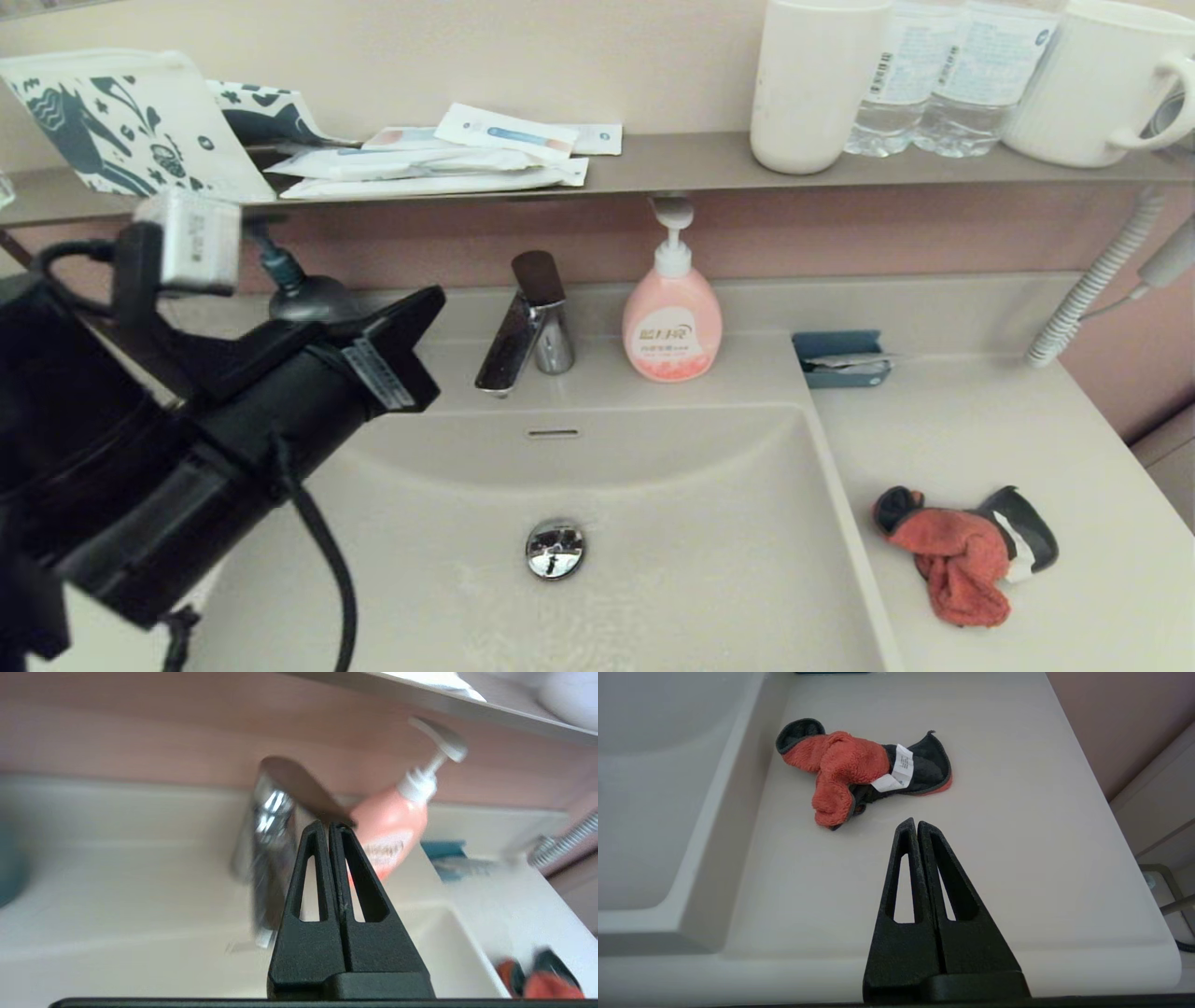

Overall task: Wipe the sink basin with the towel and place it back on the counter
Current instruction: Pick up the cloth

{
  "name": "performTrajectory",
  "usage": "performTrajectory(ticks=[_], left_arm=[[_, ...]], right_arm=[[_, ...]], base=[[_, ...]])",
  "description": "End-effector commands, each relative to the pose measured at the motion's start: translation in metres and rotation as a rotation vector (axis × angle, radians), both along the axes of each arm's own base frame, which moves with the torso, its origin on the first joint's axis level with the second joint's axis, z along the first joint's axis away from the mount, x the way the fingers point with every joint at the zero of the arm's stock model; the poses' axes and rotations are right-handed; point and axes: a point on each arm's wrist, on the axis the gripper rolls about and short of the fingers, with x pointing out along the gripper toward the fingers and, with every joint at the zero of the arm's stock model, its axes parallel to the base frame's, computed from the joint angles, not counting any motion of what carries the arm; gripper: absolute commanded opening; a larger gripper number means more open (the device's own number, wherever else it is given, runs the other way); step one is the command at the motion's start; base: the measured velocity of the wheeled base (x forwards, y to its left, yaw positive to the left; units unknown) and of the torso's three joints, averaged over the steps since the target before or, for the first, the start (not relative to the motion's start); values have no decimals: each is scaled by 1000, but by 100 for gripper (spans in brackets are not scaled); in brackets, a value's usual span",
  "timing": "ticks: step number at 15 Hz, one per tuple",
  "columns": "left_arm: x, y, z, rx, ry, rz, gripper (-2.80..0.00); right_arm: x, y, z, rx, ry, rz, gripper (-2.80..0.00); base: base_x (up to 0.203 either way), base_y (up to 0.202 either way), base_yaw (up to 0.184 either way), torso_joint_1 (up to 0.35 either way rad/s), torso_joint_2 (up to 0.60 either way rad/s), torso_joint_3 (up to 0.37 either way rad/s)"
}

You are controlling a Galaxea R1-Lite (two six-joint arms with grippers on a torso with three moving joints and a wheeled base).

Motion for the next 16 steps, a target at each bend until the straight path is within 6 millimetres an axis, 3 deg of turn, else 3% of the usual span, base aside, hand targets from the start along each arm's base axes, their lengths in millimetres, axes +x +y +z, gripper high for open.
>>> performTrajectory(ticks=[1, 6, 10, 14, 16], left_arm=[[-31, 25, 6, -42, -52, 4, -280], [-81, 74, -3, -18, -31, 91, -280], [-110, 107, -16, 11, -43, 309, -280], [-139, 124, -27, 75, -55, 542, -280], [-157, 126, -43, 111, -45, 588, -280]], right_arm=[[0, 0, 0, 0, 1, 0, -280], [0, 0, 0, 0, 0, 0, -280], [0, 0, 0, 0, 0, 0, -280], [0, 0, 0, 0, 2, 0, -280], [0, 0, 0, 0, 1, 0, -280]], base=[[0, 0, 0, 0, 0, 0], [0, 0, 0, 0, 0, 0], [0, 0, 0, 0, 0, 0], [0, 0, 0, 0, 0, 0], [0, 0, 0, 0, 0, 0]])
